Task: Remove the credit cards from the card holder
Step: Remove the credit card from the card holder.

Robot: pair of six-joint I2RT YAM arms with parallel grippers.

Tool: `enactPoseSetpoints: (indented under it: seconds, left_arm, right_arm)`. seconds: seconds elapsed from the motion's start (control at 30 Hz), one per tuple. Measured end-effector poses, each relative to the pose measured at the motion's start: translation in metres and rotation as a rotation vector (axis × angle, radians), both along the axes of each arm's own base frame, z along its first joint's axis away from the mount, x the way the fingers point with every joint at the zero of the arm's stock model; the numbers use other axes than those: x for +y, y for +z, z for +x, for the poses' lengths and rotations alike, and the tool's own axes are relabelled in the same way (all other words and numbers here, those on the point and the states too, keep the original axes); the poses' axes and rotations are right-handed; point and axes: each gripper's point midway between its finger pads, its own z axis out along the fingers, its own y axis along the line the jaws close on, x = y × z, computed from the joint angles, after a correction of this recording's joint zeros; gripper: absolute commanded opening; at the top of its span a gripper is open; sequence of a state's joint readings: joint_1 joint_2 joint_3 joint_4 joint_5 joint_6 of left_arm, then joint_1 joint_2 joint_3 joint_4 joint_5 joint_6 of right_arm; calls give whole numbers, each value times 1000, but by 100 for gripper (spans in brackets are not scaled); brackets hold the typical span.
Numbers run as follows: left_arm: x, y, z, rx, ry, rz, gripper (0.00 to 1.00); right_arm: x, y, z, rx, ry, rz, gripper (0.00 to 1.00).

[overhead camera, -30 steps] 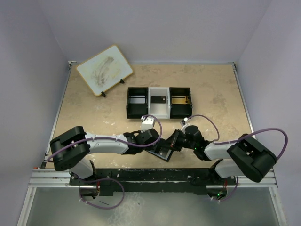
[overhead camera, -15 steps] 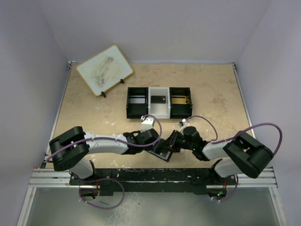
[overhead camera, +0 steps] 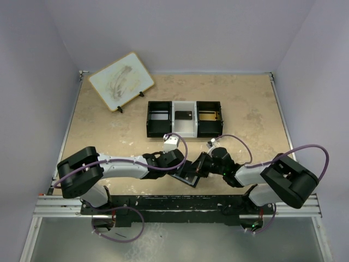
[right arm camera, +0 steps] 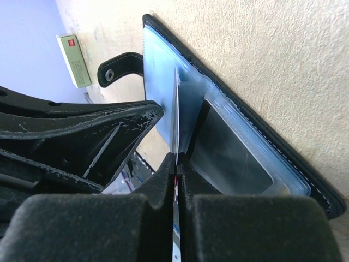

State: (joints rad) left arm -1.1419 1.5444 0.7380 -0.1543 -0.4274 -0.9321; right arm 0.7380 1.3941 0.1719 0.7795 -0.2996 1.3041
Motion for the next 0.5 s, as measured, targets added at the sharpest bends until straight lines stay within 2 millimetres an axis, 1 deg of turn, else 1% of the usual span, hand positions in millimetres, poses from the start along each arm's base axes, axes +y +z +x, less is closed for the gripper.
enactPoseSetpoints:
  seconds: [0.5]
  left_arm:
    - [0, 0, 0, -1, 1, 1, 0]
  right_arm:
    - [-7, 5, -4, -7, -7, -28, 0]
